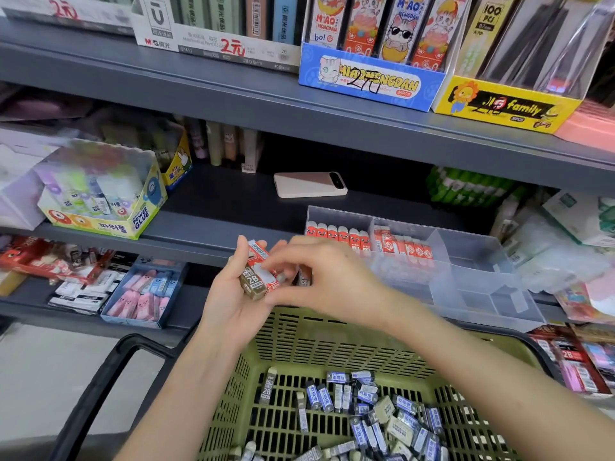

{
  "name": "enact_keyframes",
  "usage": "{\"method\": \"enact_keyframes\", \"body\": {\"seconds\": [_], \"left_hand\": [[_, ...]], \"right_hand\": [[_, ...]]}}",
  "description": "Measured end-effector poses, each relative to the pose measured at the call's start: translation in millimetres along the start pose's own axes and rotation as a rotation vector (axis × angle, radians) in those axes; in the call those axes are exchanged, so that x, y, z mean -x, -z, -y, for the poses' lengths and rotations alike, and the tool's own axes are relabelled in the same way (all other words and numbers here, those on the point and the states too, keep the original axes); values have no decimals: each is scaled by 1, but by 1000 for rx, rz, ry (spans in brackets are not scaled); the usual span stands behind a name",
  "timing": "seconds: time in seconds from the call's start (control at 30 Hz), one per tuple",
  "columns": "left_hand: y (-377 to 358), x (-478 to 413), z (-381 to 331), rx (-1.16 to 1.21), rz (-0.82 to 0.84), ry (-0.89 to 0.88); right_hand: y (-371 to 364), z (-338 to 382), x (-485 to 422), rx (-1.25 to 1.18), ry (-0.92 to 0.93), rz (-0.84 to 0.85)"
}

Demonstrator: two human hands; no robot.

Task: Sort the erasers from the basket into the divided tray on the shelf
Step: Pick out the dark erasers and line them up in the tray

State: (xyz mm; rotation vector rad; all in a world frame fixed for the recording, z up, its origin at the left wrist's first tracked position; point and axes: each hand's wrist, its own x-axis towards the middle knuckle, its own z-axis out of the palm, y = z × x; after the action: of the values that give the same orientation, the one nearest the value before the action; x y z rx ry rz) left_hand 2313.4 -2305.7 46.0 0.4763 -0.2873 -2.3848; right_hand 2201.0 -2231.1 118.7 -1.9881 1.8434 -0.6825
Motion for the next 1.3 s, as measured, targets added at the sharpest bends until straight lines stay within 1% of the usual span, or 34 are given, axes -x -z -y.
{"method": "enact_keyframes", "body": {"seconds": [0.1,0.17,0.23,0.3,0.33,0.43,0.5,0.6,0.7,0.77,0.9,0.97,1.0,1.07,1.13,1.23,1.3], "left_hand": [[1,2,2,-68,27,-25],[0,4,4,-139,62,-25],[-1,4,5,-193,77,-1],[0,3,6,-176,58,23],[0,2,7,-150,45,34],[1,3,6,-27,34,53],[0,3,6,1,17,51],[-2,3,9,-14,-18,41],[-2,3,9,8,9,26],[-1,5,8,-7,40,34],[-1,7,5,15,67,85],[-2,5,4,10,42,97],[-1,4,4,19,10,91],[0,2,2,64,-55,69],[-1,1,1,91,-73,53],[1,-2,0,48,-89,37],[2,-2,-1,38,-104,31]], "right_hand": [[-15,5,-7,78,-30,-43],[-21,8,-11,79,-59,-7],[-20,7,-15,58,-95,70],[-16,4,-16,27,-113,113],[-16,4,-16,7,-113,103],[-18,1,-11,-77,-111,12],[-21,0,-9,-92,-120,-23],[-21,1,-12,-55,-122,29],[-21,4,-18,-14,-94,86],[-24,3,-20,-152,-122,57],[-24,0,-20,-661,-202,-27],[-13,-6,-18,-790,-217,-109],[-4,-12,-16,-795,-225,-160],[20,-29,-10,-709,-256,-240],[41,-48,-2,-511,-324,-239],[50,-70,6,-121,-446,-54],[46,-77,9,49,-461,68]]}}
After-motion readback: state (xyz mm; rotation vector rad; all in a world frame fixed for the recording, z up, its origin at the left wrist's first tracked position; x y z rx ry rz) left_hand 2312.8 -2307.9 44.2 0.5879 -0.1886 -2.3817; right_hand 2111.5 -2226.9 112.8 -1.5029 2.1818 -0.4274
